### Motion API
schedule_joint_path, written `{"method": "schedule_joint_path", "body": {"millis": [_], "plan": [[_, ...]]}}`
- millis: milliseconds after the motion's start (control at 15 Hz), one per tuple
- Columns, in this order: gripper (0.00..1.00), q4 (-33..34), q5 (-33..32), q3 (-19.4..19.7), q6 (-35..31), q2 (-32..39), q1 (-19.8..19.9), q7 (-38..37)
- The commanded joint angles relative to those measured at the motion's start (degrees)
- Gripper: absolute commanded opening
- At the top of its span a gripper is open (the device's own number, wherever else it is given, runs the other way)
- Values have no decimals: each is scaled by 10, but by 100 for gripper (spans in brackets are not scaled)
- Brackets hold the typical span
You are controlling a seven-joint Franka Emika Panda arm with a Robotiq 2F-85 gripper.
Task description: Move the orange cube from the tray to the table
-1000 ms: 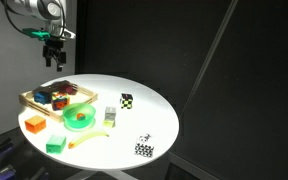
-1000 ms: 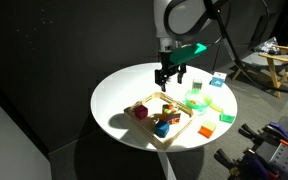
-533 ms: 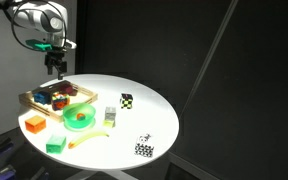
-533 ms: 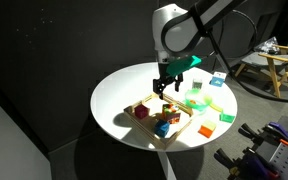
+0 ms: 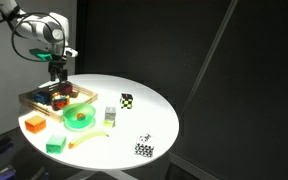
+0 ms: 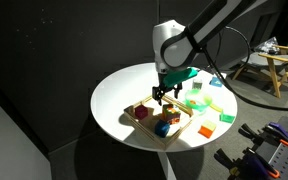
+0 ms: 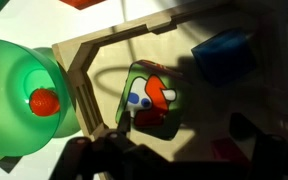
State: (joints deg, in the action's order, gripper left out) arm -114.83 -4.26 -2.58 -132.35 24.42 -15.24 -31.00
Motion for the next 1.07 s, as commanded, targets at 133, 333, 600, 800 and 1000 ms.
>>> {"method": "schedule_joint_path", "body": {"millis": [133, 333, 600, 800, 1000], "plan": [[100, -1, -9, 21, -15, 18, -11, -52], [100, -4, -7, 26, -15, 25, -11, -66], [100, -8, -9, 30, -26, 39, -12, -81], [100, -8, -9, 32, -39, 52, -14, -80], [100, -8, -10, 34, -55, 62, -18, -78]]}}
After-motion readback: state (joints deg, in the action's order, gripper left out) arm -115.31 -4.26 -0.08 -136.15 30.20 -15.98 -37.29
